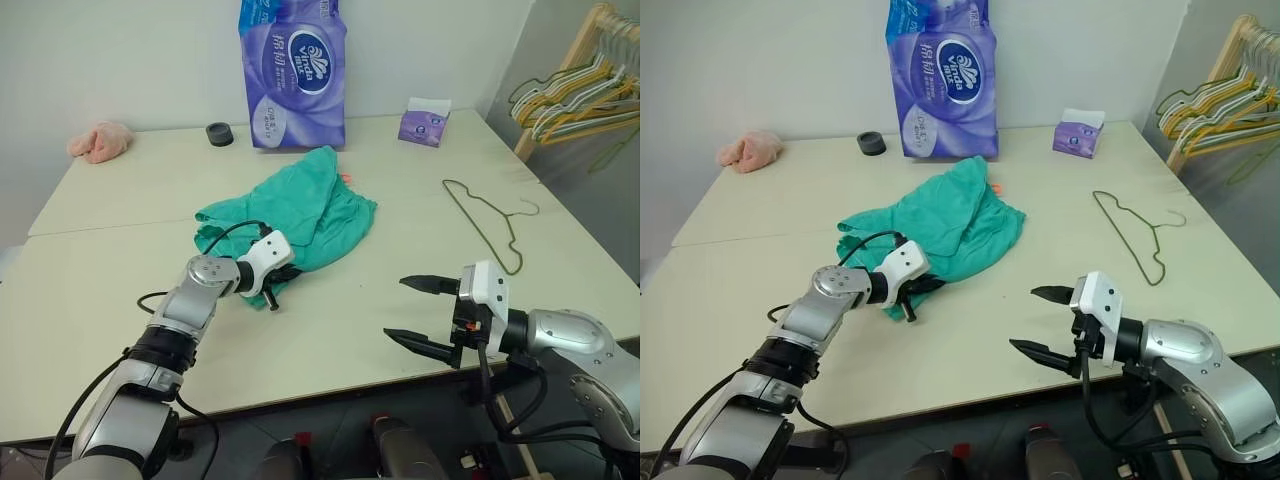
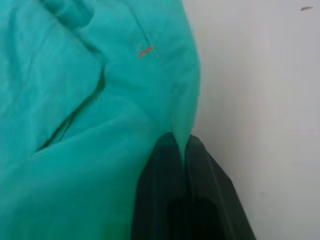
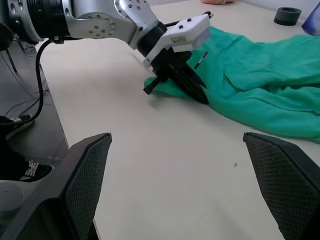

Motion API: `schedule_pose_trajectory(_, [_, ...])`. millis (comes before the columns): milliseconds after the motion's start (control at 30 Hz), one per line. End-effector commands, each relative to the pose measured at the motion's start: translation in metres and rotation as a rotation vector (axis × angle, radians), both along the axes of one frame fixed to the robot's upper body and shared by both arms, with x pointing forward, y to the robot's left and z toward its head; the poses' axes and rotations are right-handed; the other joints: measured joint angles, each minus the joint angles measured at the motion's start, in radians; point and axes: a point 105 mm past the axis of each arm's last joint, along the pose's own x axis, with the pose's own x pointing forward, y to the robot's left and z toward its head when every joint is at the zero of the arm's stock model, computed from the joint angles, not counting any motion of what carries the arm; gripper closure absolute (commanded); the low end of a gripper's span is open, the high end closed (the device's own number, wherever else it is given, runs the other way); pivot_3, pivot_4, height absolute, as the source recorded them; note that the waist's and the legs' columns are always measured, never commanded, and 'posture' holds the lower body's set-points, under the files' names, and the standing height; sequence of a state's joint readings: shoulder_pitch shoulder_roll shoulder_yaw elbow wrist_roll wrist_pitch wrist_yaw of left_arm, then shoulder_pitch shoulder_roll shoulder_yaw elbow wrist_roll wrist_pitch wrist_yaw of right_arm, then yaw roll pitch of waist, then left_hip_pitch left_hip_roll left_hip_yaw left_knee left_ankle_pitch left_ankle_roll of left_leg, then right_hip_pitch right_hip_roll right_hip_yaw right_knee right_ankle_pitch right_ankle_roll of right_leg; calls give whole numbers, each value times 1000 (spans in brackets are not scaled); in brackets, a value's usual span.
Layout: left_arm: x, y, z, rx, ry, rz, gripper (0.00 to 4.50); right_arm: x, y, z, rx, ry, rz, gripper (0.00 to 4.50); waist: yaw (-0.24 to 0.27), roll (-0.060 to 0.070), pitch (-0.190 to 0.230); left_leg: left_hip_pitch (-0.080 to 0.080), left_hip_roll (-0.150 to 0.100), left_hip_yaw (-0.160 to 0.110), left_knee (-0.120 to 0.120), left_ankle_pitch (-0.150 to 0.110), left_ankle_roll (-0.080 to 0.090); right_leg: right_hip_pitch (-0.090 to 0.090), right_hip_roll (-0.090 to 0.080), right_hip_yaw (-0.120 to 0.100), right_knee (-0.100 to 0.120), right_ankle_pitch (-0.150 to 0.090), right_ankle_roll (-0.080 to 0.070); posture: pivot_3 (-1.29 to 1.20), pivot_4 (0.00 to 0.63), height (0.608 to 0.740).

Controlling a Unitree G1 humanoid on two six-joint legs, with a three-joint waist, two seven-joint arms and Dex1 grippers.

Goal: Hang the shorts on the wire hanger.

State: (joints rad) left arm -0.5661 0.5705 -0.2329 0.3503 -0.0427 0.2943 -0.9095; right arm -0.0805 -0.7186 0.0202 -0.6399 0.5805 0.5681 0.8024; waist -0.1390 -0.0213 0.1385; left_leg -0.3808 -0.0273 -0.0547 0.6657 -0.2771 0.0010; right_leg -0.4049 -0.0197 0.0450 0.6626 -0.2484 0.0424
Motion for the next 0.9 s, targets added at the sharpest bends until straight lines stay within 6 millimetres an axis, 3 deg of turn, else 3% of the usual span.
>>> schedule_pose_trajectory(33, [-19,-27,7,-119,89,-102,4458,0,4,10,17,-47,25,0,0,0,0,0,0,0,0,0,0,0,0,0,0,0,0,-213,130,740])
schedule_pose_trajectory(167, [-79,-72,14,-207,257,-415,4458,0,3,11,-2,-50,42,0,4,0,0,-1,0,-1,0,0,0,0,-1,1,0,1,-1,-212,131,740])
schedule_pose_trajectory(267, [-123,-73,20,-183,365,-621,4458,-2,1,9,-43,-56,68,0,0,0,1,-1,0,0,0,0,0,0,-1,1,-1,2,-4,-214,133,740])
schedule_pose_trajectory(333, [-136,-63,26,-163,404,-668,4458,-1,-1,6,-69,-61,76,0,-6,2,2,0,0,0,0,0,0,0,0,1,0,1,-4,-215,133,740])
schedule_pose_trajectory(433, [-134,-47,34,-139,397,-643,4458,4,-10,-7,-174,-92,78,0,-1,3,3,1,2,0,0,0,0,0,2,0,0,-3,-4,-215,134,740])
schedule_pose_trajectory(633, [-99,-8,67,-172,275,-446,4458,23,-33,-39,-399,-183,83,0,2,0,6,0,1,2,0,0,0,0,2,0,0,-3,-4,-193,126,740])
schedule_pose_trajectory(900, [-104,21,86,-217,249,-315,4458,75,-2,-38,-450,-418,127,0,-9,1,8,1,2,2,-1,0,0,-2,2,0,2,-2,-6,-173,118,740])
